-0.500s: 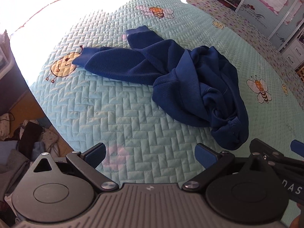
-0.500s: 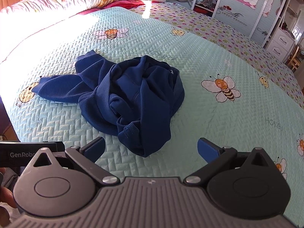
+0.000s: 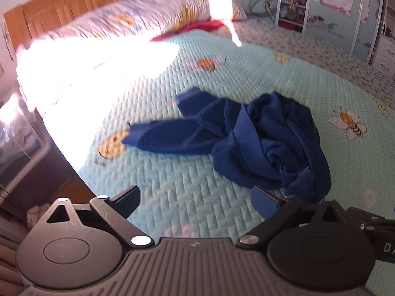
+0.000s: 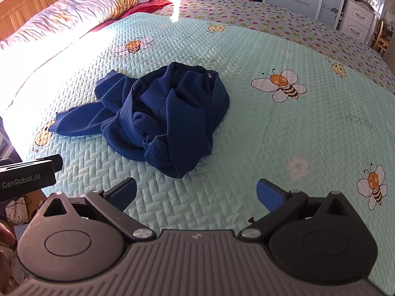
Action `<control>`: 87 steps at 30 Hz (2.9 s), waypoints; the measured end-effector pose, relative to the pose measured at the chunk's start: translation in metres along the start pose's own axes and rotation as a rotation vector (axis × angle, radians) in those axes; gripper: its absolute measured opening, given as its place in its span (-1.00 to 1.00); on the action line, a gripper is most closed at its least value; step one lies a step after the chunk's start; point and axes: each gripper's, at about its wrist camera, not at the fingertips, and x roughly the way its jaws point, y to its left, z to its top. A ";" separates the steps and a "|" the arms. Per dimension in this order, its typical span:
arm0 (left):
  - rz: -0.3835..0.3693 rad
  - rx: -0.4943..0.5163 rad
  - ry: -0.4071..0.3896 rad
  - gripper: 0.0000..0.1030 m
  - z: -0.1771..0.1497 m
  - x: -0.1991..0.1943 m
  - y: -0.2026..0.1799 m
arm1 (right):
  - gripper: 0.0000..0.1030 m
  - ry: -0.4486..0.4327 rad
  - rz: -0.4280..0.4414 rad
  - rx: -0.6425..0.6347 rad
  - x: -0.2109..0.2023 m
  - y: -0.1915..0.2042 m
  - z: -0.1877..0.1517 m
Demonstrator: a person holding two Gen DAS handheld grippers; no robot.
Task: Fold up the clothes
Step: 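Move both grippers toward the crumpled navy sweatshirt on the bed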
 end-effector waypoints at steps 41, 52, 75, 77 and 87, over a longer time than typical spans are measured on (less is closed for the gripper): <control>-0.163 -0.016 0.248 0.98 -0.002 0.043 -0.005 | 0.99 -0.218 -0.014 -0.200 -0.012 0.022 -0.024; -0.193 -0.132 0.094 1.00 0.029 0.031 0.005 | 0.99 -0.196 0.266 0.004 -0.015 0.005 0.003; -0.292 -0.044 0.078 1.00 0.031 0.085 -0.062 | 0.98 -0.284 -0.116 -0.071 0.021 -0.028 0.001; -0.294 -0.065 0.081 1.00 0.031 0.094 -0.061 | 0.98 -0.300 -0.109 -0.086 0.025 -0.025 0.003; -0.257 -0.122 0.127 1.00 0.016 0.124 -0.050 | 0.98 -0.315 -0.083 -0.177 0.047 -0.003 0.014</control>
